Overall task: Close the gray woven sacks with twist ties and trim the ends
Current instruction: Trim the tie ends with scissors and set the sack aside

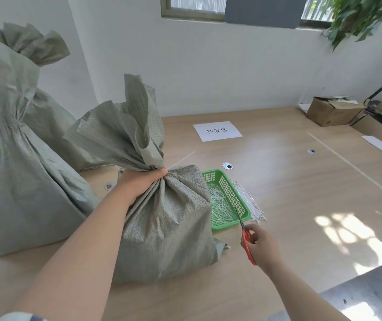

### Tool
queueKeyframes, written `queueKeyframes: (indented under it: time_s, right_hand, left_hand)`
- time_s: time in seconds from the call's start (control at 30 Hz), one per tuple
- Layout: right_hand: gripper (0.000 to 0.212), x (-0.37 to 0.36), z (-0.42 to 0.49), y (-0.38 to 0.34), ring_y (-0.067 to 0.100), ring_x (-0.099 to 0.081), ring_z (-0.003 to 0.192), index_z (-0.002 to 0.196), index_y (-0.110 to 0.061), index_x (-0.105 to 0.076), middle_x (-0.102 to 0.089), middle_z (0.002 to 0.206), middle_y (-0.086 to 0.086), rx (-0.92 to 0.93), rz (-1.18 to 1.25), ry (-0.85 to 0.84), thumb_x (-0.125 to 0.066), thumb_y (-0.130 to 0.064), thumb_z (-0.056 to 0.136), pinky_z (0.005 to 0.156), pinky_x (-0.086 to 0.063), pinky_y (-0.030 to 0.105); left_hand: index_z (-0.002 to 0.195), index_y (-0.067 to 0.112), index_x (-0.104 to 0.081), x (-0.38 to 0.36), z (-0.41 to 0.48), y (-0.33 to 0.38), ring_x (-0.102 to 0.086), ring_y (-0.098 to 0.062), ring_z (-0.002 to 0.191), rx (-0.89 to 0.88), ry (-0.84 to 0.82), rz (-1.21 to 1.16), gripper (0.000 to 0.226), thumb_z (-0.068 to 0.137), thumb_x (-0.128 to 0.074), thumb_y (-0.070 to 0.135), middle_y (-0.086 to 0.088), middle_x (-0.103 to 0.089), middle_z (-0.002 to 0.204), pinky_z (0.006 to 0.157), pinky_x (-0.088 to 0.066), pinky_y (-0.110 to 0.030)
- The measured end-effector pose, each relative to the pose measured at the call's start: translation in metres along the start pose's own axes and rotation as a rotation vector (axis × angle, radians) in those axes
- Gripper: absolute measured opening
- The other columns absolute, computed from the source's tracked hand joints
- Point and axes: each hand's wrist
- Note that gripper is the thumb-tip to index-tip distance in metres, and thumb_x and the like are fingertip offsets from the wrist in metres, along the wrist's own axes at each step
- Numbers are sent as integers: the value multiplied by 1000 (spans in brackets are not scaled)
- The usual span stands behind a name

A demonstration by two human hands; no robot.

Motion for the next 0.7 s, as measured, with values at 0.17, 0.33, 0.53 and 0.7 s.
queueKeyframes:
  time_s: [0.17,0.33,0.53,0.7]
  right_hand:
    - [17,19,33,-50,6,-54,40,96,-29,-68,-70,63,1,110,140,-5,-72,-17,84,44,-42,22]
    - [14,35,57,-105,2,-46,41,91,-23,-69,-60,52,-6,243,219,-16,-75,-12,83,44,-39,14]
    - [10,46,76,-155,5,-47,40,95,-16,-68,-58,49,-7,346,287,-120,-74,-15,87,42,-39,19]
    - [11,62,86,-198,19,-41,42,89,-19,-68,-53,57,9,363,410,-339,-73,-29,88,42,-36,26]
  left_hand:
    - [97,27,-77,0,1,4,-67,-22,110,-2,-10,-9,53,54,-83,58,3,-76,108,105,-50,-50]
    - [94,28,-77,0,2,9,-68,-20,108,28,26,-35,52,51,-82,58,4,-76,106,104,-51,-49]
    - [93,30,-79,2,7,16,-68,-17,106,87,78,-60,54,48,-84,60,8,-77,104,103,-52,-46]
    - [96,32,-79,8,14,15,-69,-15,107,92,99,-52,62,46,-88,67,9,-77,106,102,-53,-44]
Point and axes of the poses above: each hand's wrist, its own z-axis towards the middle knuckle, its own x-axis out of the back of the hand, y = z × x
